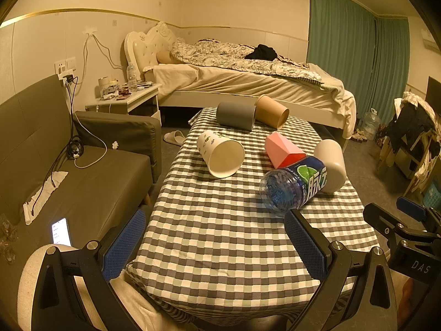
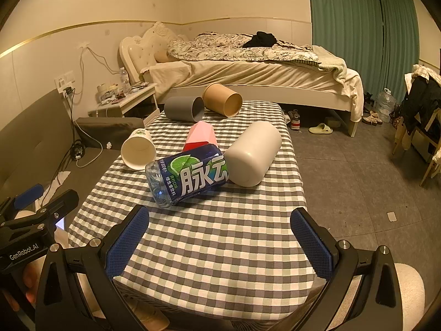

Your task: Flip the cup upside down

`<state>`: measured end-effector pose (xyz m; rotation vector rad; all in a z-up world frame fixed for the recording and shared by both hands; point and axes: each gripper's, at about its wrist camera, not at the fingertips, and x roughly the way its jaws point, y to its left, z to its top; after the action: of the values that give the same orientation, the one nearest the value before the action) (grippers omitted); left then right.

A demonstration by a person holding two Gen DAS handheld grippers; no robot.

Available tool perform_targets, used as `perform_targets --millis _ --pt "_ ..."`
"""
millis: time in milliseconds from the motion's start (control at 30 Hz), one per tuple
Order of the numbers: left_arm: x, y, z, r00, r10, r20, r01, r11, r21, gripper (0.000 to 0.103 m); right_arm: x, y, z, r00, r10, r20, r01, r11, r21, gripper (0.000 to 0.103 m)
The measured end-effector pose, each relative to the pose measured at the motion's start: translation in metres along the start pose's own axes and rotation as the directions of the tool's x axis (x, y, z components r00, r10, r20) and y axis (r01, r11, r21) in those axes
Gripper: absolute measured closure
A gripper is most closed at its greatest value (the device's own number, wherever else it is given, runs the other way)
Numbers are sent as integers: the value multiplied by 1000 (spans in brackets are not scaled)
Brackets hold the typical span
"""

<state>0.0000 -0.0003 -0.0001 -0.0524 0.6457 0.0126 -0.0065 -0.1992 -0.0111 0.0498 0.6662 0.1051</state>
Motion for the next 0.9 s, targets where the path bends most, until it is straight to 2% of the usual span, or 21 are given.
perform_targets --millis 900 --pt "0 0 0 1000 2 0 -2 1000 2 0 2 0 -1 1000 1 -1 -1 1000 -2 0"
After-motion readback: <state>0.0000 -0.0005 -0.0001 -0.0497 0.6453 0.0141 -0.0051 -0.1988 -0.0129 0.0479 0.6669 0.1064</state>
